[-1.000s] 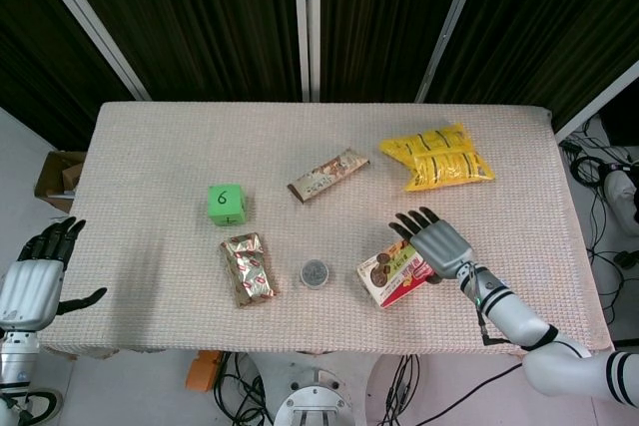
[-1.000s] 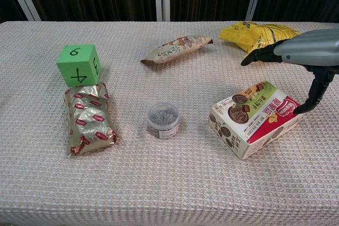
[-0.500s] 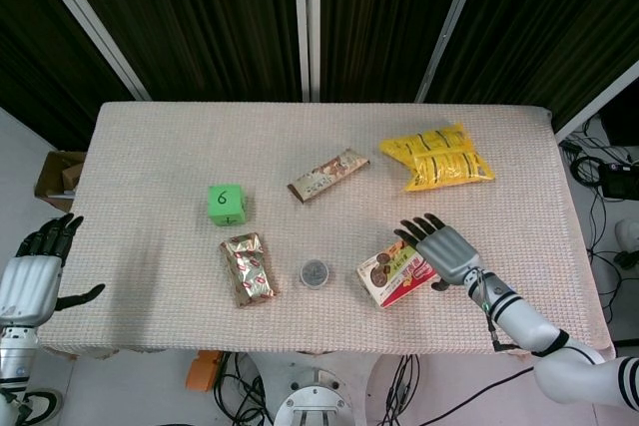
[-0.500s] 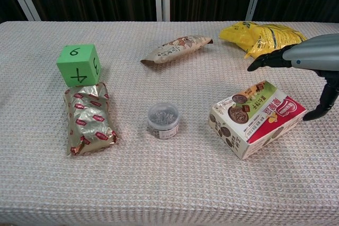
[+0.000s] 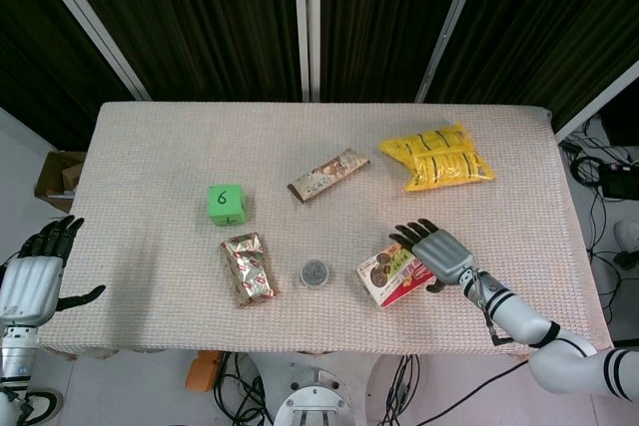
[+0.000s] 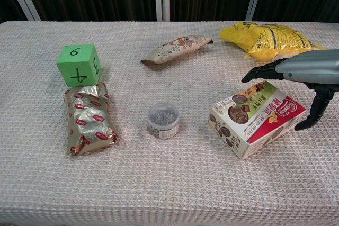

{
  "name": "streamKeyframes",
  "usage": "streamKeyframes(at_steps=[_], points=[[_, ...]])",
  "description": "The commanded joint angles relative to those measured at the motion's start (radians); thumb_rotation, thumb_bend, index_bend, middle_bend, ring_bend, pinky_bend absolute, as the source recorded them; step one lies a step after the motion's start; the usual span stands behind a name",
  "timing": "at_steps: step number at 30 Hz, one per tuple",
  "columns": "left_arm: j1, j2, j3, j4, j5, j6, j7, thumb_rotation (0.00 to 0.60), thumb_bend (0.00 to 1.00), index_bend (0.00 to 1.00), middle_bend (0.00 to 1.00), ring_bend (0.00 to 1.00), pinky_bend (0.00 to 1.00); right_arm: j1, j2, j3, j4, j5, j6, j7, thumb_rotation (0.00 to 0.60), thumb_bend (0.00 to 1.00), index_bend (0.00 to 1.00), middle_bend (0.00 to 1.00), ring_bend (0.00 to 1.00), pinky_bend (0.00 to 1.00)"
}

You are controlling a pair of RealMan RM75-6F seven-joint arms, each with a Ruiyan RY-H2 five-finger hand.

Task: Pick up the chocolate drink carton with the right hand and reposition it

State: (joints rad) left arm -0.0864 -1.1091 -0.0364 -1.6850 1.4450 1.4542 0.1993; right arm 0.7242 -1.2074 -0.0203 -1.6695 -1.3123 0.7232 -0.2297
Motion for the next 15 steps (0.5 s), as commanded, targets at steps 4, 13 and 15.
streamKeyframes(at_steps=[4,13,15], points=[[0.002,0.0,0.001,0.004,0.001,0.003,-0.005,0.474,0.04,0.08,0.07,0.07,0.19,-0.002,-0.035,-0.002,0.032,-0.051,0.014,0.033,0.6,0.0,0.0,0.0,0.0,0.0],[0.006,0.005,0.004,0.007,0.0,0.005,-0.016,0.473,0.03,0.08,0.07,0.07,0.19,-0.026,-0.066,-0.018,0.078,-0.11,0.073,0.015,0.6,0.0,0.0,0.02,0.0,0.0],[0.006,0.005,0.005,0.008,0.0,0.004,-0.017,0.474,0.04,0.08,0.07,0.07,0.19,-0.03,-0.067,-0.022,0.081,-0.113,0.077,0.013,0.6,0.0,0.0,0.07,0.0,0.0]])
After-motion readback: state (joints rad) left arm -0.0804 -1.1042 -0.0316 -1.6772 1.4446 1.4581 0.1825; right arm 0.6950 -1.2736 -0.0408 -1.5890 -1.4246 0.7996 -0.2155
